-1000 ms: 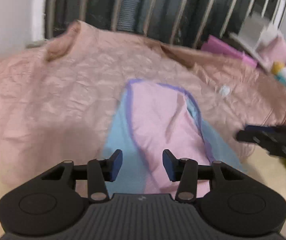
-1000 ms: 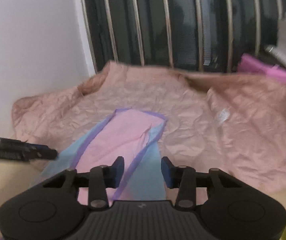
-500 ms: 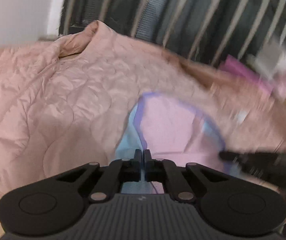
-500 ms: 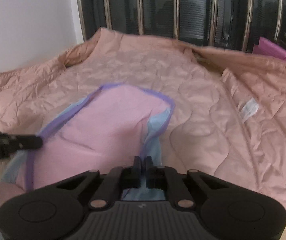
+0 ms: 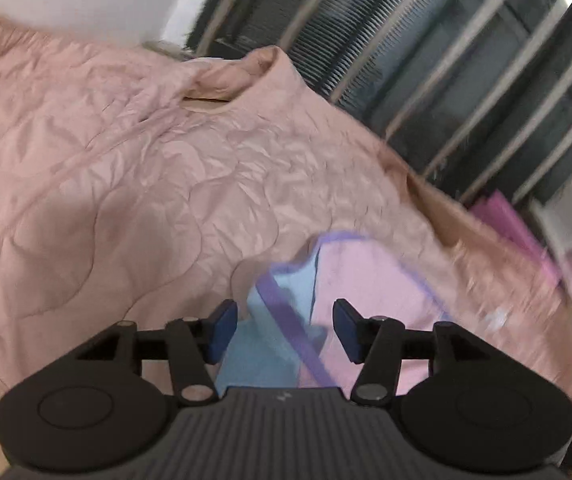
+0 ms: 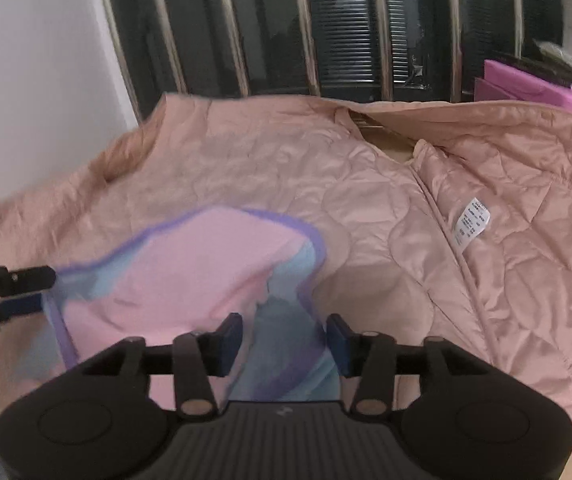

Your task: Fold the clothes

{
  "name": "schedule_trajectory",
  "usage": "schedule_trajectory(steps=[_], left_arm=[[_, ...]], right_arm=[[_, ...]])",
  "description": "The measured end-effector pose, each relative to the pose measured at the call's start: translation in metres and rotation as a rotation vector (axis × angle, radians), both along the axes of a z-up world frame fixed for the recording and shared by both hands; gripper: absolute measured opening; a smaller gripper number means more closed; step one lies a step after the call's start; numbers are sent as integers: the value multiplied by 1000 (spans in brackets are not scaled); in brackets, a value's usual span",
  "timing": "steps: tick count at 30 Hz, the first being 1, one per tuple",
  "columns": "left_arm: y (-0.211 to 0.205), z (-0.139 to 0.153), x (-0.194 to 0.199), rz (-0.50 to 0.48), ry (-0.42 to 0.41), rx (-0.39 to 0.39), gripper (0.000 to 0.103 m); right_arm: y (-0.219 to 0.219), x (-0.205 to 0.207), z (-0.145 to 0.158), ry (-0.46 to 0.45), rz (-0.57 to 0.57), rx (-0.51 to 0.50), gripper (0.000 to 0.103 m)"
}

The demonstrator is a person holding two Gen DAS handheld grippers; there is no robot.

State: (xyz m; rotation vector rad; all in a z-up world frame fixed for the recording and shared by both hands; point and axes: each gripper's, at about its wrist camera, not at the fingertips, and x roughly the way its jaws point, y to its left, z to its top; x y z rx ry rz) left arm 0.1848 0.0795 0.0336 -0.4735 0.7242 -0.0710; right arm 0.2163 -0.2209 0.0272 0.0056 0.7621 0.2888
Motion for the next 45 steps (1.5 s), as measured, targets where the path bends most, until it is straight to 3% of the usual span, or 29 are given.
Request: schedule_trajectory(steps=[1,2,3,5,8,10,11,12,14,15,18,20,21,22,23,26,27,28,29,30,31,32,35,39,41,42,43,44,45], left_arm=[[-5,1,1,-21,1,34,15],[-8,1,1,-37,1,58,2],[-6,1,1,-33,-8,38,1],[0,2,0,-19,-30,-2,1],[15,6,-6,78,-101,-70,2],[22,2,-6,130,-81,-128,4],[21,3,-5,97,-75,-118,4],[17,5,-8,61,-87,-89,11],[9,9,-15,29,-133,-11,52],[6,10,-15,22,-135,20,68],[-5,8,-8,-15,-105,97,67],[-12,3,-2,-25,-66,140,56],[-14,1,-2,-19,-58,162,27],[-15,-2,1,-17,-50,172,2],[-15,-5,2,-13,-44,179,2],[-5,-2,0,17,-46,153,2],[-2,-2,-1,27,-47,144,4],[2,-1,-1,37,-48,135,14],[5,1,-3,42,-52,128,25],[5,7,-5,29,-68,131,55],[3,14,-5,20,-97,148,72],[1,20,-2,5,-118,167,73],[-19,23,38,-97,-83,244,76],[-33,2,94,-140,53,271,76],[-37,-7,107,-212,89,269,67],[-37,-10,110,-223,98,278,50],[-38,-11,109,-226,88,306,24],[-38,-12,109,-224,74,325,6],[-34,-11,110,-204,50,306,4]], right_arm=[[-2,1,-1,7,-5,-7,37],[-4,2,-2,16,-10,-11,12],[-6,3,-3,26,-15,-15,3],[-13,5,-4,34,-24,0,3],[-33,8,2,-9,-82,46,3],[-45,12,3,-32,-112,98,5],[-51,14,3,-38,-125,131,11],[-55,14,3,-31,-141,140,15],[-55,6,4,-32,-122,144,40],[-53,1,5,-35,-100,133,42],[-44,-3,5,-6,-79,83,42],[-39,1,-1,24,-71,60,41],[-36,3,-5,38,-67,49,38],[-36,5,-7,44,-67,45,14],[-37,7,-10,48,-67,43,3],[-41,11,-11,43,-78,41,3],[-43,11,-10,38,-83,42,4],[-43,15,-5,30,-74,44,11],[-42,20,0,22,-62,46,28],[-42,25,5,14,-51,48,40],[-41,29,10,6,-39,50,59],[-41,34,16,-3,-27,52,65],[-39,47,31,-27,8,59,64],[-16,104,14,99,43,30,53],[-7,118,5,129,55,-20,46],[-3,122,1,138,74,-37,43],[0,126,-3,146,93,-52,37],[3,126,-4,134,106,-70,25],[6,126,-6,119,116,-89,16]])
